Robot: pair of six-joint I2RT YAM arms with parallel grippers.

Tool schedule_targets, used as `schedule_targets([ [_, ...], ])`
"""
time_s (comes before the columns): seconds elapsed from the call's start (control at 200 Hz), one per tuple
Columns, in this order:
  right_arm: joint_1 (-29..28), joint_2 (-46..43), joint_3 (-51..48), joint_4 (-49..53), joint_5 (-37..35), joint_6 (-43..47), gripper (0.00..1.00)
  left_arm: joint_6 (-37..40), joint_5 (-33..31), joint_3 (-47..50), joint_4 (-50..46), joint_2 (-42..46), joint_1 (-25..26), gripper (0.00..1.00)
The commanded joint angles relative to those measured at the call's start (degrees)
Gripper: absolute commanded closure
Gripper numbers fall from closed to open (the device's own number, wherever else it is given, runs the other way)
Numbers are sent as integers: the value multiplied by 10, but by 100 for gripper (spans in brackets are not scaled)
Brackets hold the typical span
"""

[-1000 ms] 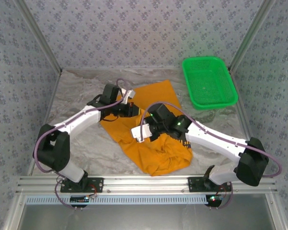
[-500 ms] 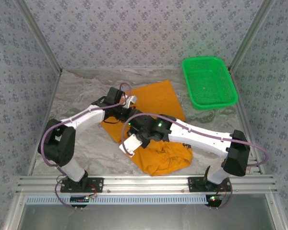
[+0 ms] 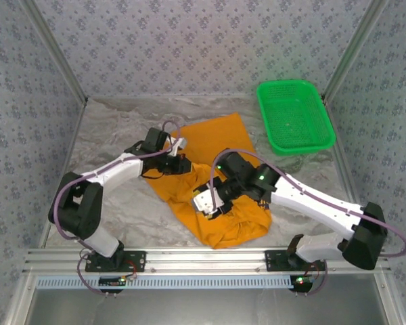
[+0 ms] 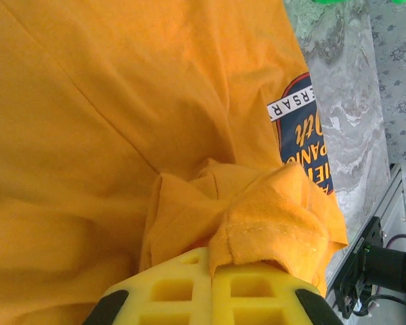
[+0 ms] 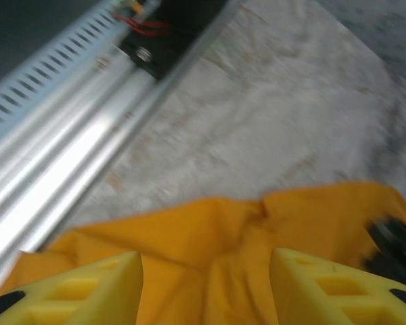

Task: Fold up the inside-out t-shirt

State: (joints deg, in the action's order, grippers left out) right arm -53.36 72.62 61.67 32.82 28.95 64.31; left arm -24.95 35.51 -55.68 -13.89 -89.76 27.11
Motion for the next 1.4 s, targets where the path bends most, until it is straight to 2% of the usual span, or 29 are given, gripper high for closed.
schedule_targets([
  [0.0, 9, 32, -15, -84, -96, -27, 47, 2, 14, 16, -2, 32, 1, 95],
  [0.16, -19, 109, -11, -137, -120, -44, 48, -25, 10, 30, 11, 34, 1, 95],
  [0.355, -32, 216, 24, -184, -161, -127, 53, -39, 1, 37, 17, 38, 1, 94],
  [0.44, -32, 240, 18, -205, -180, -145, 54, -40, -3, 38, 18, 38, 1, 94],
  [0.595, -27, 268, 13, -221, -170, -177, 57, -43, -13, 44, 27, 38, 1, 94],
  [0.645, -23, 276, 8, -229, -166, -191, 63, -43, -13, 47, 32, 40, 1, 94],
  [0.7, -17, 280, 8, -228, -141, -199, 79, -41, -18, 50, 34, 43, 1, 94],
  [0.775, -17, 269, 4, -224, -128, -201, 100, -35, -30, 50, 27, 48, -1, 94],
  [0.865, -19, 227, -18, -238, -92, -179, 100, -33, -43, 44, 20, 46, -9, 94],
  [0.93, -24, 184, -45, -267, -102, -152, 100, -29, -56, 33, 17, 37, -15, 94],
  [1.019, -36, 128, -77, -294, -141, -99, 100, -1, -146, -4, -27, 13, -12, 94],
  [1.164, -91, 42, -118, -294, -181, 8, 100, 19, -226, -43, -44, -24, -12, 95],
  [1.299, -155, 26, -130, -267, -187, 43, 100, 31, -243, -74, -63, -67, -16, 95],
  [1.394, -178, 36, -129, -261, -144, 19, 100, 49, -284, -94, -89, -97, -15, 95],
])
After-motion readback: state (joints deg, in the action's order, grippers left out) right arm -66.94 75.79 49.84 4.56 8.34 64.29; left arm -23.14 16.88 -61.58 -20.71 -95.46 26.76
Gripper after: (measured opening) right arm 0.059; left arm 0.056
